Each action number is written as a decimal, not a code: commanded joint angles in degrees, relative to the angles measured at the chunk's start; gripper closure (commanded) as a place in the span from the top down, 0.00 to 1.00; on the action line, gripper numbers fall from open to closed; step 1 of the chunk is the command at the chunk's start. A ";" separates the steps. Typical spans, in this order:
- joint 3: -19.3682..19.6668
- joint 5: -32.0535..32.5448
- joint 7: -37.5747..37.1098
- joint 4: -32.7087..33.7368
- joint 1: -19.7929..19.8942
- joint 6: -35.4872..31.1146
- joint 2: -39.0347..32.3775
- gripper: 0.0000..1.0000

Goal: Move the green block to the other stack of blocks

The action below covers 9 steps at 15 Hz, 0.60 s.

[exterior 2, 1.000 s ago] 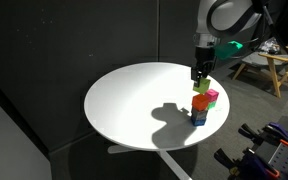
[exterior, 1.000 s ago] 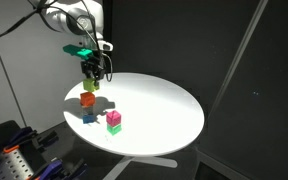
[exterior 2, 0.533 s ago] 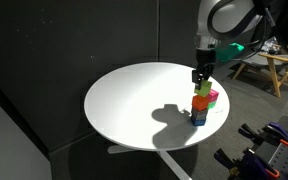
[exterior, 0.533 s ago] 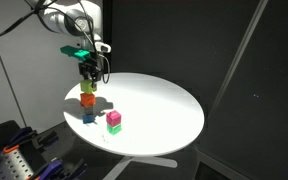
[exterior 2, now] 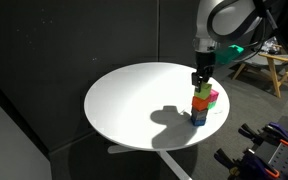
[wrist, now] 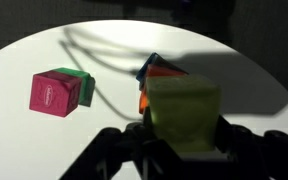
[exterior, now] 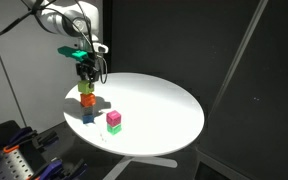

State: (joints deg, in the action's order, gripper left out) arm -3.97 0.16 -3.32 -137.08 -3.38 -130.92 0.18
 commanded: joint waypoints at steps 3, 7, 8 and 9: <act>-0.33 -0.08 -1.62 -0.12 -0.48 0.22 0.75 0.30; -0.43 0.19 -2.39 0.37 -0.51 0.07 0.16 0.30; -0.45 0.19 -2.58 0.54 -0.51 0.07 -0.03 0.30; -0.46 0.24 -2.81 0.67 -0.51 0.02 -0.18 0.30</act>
State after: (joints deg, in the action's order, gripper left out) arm -4.37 0.16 -4.36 -137.08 -3.52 -130.98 0.13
